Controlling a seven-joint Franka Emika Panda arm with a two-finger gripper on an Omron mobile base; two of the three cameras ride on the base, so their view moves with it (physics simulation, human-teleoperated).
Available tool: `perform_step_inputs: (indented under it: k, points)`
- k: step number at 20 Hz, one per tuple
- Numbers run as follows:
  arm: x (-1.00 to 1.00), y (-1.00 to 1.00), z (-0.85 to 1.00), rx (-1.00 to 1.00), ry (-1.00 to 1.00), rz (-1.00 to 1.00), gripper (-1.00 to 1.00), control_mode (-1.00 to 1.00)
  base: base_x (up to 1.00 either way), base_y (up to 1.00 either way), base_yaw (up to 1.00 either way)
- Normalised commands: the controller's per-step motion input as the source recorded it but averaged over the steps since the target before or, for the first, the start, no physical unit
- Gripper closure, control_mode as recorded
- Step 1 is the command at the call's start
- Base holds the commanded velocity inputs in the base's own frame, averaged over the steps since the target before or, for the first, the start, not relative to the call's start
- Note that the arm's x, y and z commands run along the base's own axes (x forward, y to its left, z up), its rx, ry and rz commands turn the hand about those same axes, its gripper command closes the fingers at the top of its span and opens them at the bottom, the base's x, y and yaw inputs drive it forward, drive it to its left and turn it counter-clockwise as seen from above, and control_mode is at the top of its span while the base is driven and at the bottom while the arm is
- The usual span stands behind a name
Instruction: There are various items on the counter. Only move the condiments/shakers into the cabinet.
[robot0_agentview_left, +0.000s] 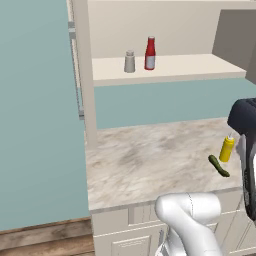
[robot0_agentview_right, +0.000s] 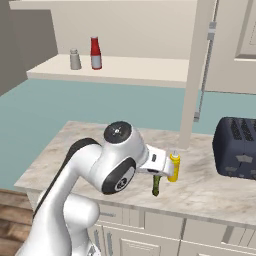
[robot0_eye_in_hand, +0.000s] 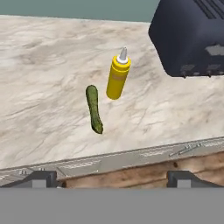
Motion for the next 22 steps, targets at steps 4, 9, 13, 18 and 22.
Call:
perform_step_inputs:
  k: [4, 9, 13, 18, 22]
  points:
    - [-0.17, -0.66, -0.11, 0.22, -0.13, 0.18, -1.00, -1.00, 0.00, 0.00, 0.00]
    - [-0.02, -0.16, -0.02, 0.10, -0.06, 0.08, -1.00, -1.00, 0.00, 0.00, 0.00]
    - [-0.32, 0.26, -0.21, -0.03, -0.01, 0.04, -1.00, -1.00, 0.00, 0.00, 0.00]
    - [-0.04, 0.00, -0.22, 0.01, -0.17, 0.21, -1.00, -1.00, 0.00, 0.00, 0.00]
    - [0.00, 0.00, -0.21, 0.03, -0.26, 0.46, -1.00, -1.00, 0.00, 0.00, 0.00]
